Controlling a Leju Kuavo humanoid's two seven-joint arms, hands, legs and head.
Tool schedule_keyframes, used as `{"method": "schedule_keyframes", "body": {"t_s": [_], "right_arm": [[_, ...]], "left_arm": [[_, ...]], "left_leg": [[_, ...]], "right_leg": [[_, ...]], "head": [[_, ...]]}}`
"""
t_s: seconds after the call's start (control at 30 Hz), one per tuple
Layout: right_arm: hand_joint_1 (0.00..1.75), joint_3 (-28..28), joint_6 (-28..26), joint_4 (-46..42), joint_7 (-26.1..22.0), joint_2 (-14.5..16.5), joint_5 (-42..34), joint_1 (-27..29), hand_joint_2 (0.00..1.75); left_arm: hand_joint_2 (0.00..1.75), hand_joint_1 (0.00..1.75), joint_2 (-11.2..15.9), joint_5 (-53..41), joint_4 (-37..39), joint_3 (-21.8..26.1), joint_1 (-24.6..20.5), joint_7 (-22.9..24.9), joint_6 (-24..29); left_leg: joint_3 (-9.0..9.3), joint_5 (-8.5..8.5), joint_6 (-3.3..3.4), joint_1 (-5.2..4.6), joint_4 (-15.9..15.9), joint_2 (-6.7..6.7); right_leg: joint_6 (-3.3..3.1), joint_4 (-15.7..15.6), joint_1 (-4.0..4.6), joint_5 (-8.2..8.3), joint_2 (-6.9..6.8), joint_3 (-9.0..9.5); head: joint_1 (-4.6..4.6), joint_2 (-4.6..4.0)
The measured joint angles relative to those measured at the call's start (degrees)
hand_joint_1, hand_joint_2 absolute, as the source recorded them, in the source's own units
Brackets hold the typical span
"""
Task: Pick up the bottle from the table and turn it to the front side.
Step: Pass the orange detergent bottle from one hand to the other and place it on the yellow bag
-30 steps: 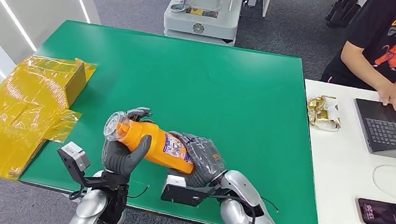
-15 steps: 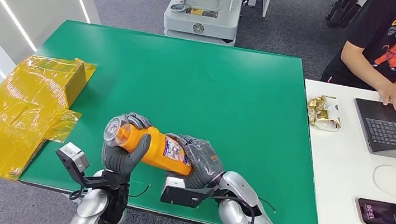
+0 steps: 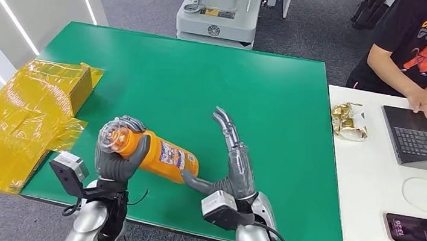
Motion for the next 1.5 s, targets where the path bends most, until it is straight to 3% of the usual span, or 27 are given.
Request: {"method": "schedule_keyframes", "body": {"t_s": [0.27,0.53,0.77,0.9,1.0,1.27,1.5], "right_arm": [[0.0,0.4,-2.5,-8.3,-3.8,-0.1,-9.9,3.9,1.75],[0.0,2.3,-4.5,-17.6,-5.4,-1.1,-16.0,5.9,1.75],[0.0,2.5,-5.1,-24.6,-4.7,-1.9,-12.7,9.1,1.75],[0.0,2.4,-5.0,-26.4,-4.5,-2.5,-12.7,10.1,1.75],[0.0,2.4,-5.3,-27.4,-4.7,-3.1,-12.7,10.7,1.75],[0.0,2.4,-10.2,-30.5,-5.2,-4.0,-9.3,11.5,1.75],[0.0,3.3,-13.4,-30.8,-5.4,-4.6,-10.3,10.8,1.75]], "left_arm": [[1.75,1.75,4.4,-11.0,-5.7,1.6,-0.2,-0.1,8.9],[1.75,1.75,14.1,-24.3,-6.8,2.3,-3.2,6.4,14.9],[1.75,1.75,25.2,-50.4,-0.7,2.5,-8.3,15.5,19.2],[1.75,1.75,30.5,-56.9,6.2,1.7,-12.8,18.5,16.9],[1.75,1.75,33.0,-58.0,11.6,0.5,-16.3,19.3,14.0],[1.75,1.75,35.5,-63.0,26.4,-6.9,-24.6,19.1,6.2],[1.75,1.75,36.6,-63.4,39.5,-14.1,-30.7,11.9,-1.2]], "left_leg": [[0.02,0.02,-0.01,0.01,0.0,0.01],[0.05,0.03,-0.02,0.03,0.0,0.01],[0.06,0.03,-0.03,0.03,0.0,0.05],[0.07,0.08,-0.07,0.05,0.0,0.06],[0.07,0.09,-0.07,0.05,0.0,0.06],[0.05,0.08,-0.07,0.04,0.0,0.08],[0.06,0.08,-0.07,0.05,0.0,0.13]], "right_leg": [[-0.01,0.0,0.01,0.0,0.0,0.0],[-0.01,0.0,0.02,0.0,0.01,0.0],[-0.03,0.0,0.02,-0.01,0.05,-0.04],[-0.04,0.0,0.04,0.0,0.09,-0.05],[-0.04,0.0,0.04,0.01,0.08,-0.04],[-0.05,0.0,0.03,0.01,0.09,-0.03],[-0.06,0.1,0.04,0.02,0.14,-0.05]], "head": [[0.01,0.0],[0.01,0.0],[0.0,0.0],[0.01,0.0],[0.01,0.0],[0.02,0.0],[0.01,0.0]]}}
